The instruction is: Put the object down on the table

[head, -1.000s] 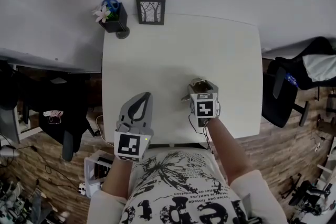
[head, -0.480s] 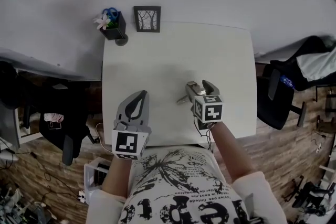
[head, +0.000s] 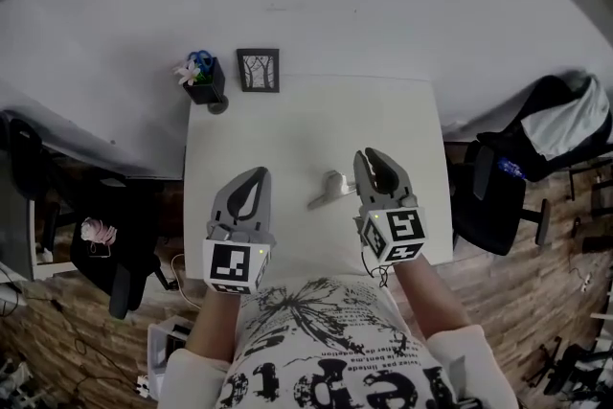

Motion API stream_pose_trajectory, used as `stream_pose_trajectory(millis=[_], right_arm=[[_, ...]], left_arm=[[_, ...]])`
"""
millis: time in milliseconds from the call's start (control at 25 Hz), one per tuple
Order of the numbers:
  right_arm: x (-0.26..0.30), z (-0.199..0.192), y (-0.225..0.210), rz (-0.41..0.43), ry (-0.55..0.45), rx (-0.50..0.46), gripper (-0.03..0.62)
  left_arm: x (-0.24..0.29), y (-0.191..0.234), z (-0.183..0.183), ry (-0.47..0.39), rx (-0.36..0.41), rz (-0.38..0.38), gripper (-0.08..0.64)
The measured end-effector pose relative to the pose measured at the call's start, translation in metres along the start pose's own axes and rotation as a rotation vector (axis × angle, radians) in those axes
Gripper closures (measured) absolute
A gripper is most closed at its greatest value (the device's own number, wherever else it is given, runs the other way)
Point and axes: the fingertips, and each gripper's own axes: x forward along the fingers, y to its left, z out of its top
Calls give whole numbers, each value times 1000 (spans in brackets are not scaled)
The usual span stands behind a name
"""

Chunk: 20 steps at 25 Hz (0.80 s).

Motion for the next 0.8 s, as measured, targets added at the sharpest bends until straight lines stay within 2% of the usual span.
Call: stream_pose_trajectory(millis=[160,320,400,800], right_arm=[[-17,31,-10,12,-103,22,593],[-29,45,-5,111,-169,27,600],[-36,50,-2,122,-190,4,600],[-47,55,8,137,-202,-73,601]], left_arm=[[2,-7,20,-44,36,10,548],[-1,-7,43,-83,49,22,548],[-2,-6,50,-93,50,31,548],[-8,-16,51,-79,51,40,548]])
